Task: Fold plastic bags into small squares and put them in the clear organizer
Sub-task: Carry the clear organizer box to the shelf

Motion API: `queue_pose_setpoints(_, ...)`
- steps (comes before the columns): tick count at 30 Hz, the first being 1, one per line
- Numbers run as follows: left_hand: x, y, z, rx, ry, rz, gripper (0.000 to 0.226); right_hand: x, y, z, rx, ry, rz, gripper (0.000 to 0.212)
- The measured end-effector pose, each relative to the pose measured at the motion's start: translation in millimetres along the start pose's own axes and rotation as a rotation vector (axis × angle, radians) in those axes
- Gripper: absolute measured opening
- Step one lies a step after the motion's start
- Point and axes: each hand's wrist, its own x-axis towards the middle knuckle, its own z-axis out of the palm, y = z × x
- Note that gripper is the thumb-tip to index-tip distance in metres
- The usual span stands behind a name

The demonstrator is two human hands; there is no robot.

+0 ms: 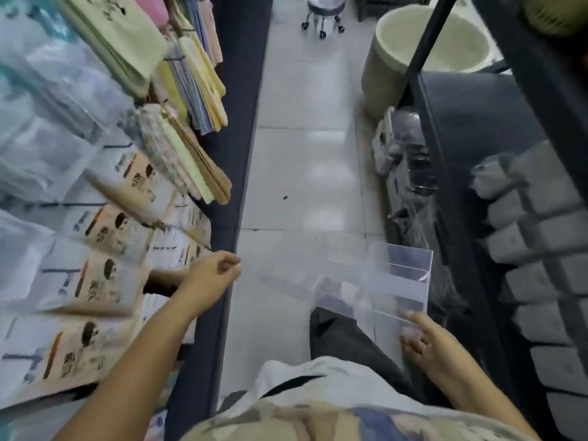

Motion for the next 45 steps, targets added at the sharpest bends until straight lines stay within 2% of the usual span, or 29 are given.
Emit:
queue_pose_setpoints(6, 153.5, 79.1, -1.2, 0.006, -0.011, -0.095, 0.019, 122.3, -178.0, 50.5, -0.104, 0.031, -0.030, 0.026)
queue_pose_setpoints(11, 268.1, 149.6, -20.0, -0.042, -0.092, -0.091, 0.022, 216.9, -330.0, 117.8, -0.206, -0.023, -0.066, 0.020)
queue_pose_setpoints(15, 357.2, 169.5, -53.1, -0.097, 0.001, -0.137, 0.022, 292.9, -422.5, 192.2, -0.224, -0.085, 0.009, 0.026)
queue_pose_setpoints(17, 406.5, 170.2, -72.0, -0.096, 0.037, -0.189, 0.020, 335.2, -463.3, 232.4, -0.176, -0.098, 0.000, 0.036)
queue_pose_setpoints(21, 522.0, 189.1, -123.4, -0.086, 0.032, -0.258, 0.014, 404.3, -545.1, 306.9, -0.130, -0.078, -0.013, 0.046)
queue_pose_setpoints(27, 727.7, 310.4, -213.4, -0.013, 0.058, -0.108, 0.014, 472.5, -679.4, 377.9, -0.104, -0.082, 0.009, 0.056)
queue_pose_setpoints(31, 857.7, 398.9, -238.4, 0.054, 0.039, 0.014, 0.018, 529.9, -754.8, 404.8, -0.061, -0.043, 0.018, 0.062)
queue_pose_setpoints(34, 952.3, 443.7, -238.2, 0.124, -0.057, 0.021, 0.021, 591.5, -820.3, 432.5, -0.052, -0.013, 0.024, 0.057)
queue_pose_setpoints(39, 1067.7, 495.7, -230.8, 0.105, -0.123, -0.104, 0.027, 696.0, -963.7, 478.9, -0.179, -0.031, -0.015, 0.026)
queue_pose_setpoints(45, 1202.5, 586.0, -253.4, 0.036, -0.132, -0.149, 0.025, 802.3, -1141.4, 547.3, -0.311, -0.133, -0.124, 0.023)
